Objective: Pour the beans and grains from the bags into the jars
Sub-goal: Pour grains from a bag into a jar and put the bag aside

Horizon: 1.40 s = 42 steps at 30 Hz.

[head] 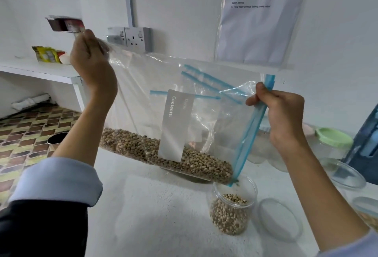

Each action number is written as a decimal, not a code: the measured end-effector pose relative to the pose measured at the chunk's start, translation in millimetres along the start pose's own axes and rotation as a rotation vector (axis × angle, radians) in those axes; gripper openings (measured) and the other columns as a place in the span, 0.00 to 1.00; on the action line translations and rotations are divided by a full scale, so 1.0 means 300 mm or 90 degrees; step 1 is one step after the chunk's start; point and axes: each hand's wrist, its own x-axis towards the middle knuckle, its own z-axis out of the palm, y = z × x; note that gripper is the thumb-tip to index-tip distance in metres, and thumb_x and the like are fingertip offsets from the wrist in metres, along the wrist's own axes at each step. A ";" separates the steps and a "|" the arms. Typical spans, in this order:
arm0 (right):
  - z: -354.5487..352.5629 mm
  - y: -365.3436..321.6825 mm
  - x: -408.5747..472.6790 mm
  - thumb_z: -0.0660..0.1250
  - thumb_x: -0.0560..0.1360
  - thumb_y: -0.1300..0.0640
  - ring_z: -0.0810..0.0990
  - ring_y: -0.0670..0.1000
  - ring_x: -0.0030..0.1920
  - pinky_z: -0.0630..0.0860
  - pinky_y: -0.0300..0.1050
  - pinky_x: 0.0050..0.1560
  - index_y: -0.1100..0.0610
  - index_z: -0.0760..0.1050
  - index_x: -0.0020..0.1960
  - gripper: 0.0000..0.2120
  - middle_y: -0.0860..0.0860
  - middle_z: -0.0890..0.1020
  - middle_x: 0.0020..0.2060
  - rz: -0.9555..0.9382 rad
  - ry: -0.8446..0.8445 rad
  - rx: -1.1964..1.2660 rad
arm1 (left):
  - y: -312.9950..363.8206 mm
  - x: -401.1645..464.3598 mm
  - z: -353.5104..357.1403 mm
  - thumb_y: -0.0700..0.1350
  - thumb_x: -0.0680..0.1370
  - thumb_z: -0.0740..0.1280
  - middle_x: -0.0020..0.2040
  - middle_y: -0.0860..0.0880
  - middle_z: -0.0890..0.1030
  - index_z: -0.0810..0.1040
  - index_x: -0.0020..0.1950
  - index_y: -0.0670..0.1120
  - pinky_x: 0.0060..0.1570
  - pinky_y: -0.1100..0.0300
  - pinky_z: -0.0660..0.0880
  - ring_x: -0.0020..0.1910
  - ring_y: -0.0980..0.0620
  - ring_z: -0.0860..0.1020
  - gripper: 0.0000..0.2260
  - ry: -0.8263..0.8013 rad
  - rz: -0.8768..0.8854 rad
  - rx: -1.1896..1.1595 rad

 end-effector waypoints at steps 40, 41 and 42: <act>0.026 0.049 -0.027 0.68 0.76 0.55 0.75 0.37 0.30 0.69 0.27 0.39 0.54 0.79 0.30 0.16 0.41 0.79 0.23 -0.052 0.011 -0.005 | 0.000 -0.024 -0.027 0.41 0.81 0.54 0.23 0.58 0.70 0.66 0.32 0.47 0.27 0.65 0.61 0.25 0.58 0.66 0.16 -0.010 -0.044 -0.022; 0.026 0.050 -0.028 0.68 0.76 0.55 0.74 0.38 0.30 0.69 0.28 0.38 0.53 0.79 0.30 0.16 0.41 0.79 0.23 -0.058 0.031 0.000 | 0.002 -0.025 -0.026 0.41 0.81 0.54 0.23 0.58 0.70 0.66 0.32 0.47 0.27 0.65 0.61 0.25 0.58 0.65 0.16 -0.010 -0.045 -0.020; 0.024 0.051 -0.027 0.67 0.76 0.55 0.73 0.38 0.29 0.69 0.28 0.38 0.53 0.79 0.30 0.16 0.42 0.79 0.23 -0.065 0.046 0.010 | 0.001 -0.025 -0.026 0.41 0.81 0.55 0.23 0.58 0.70 0.67 0.32 0.47 0.27 0.64 0.61 0.25 0.58 0.65 0.16 -0.010 -0.044 -0.018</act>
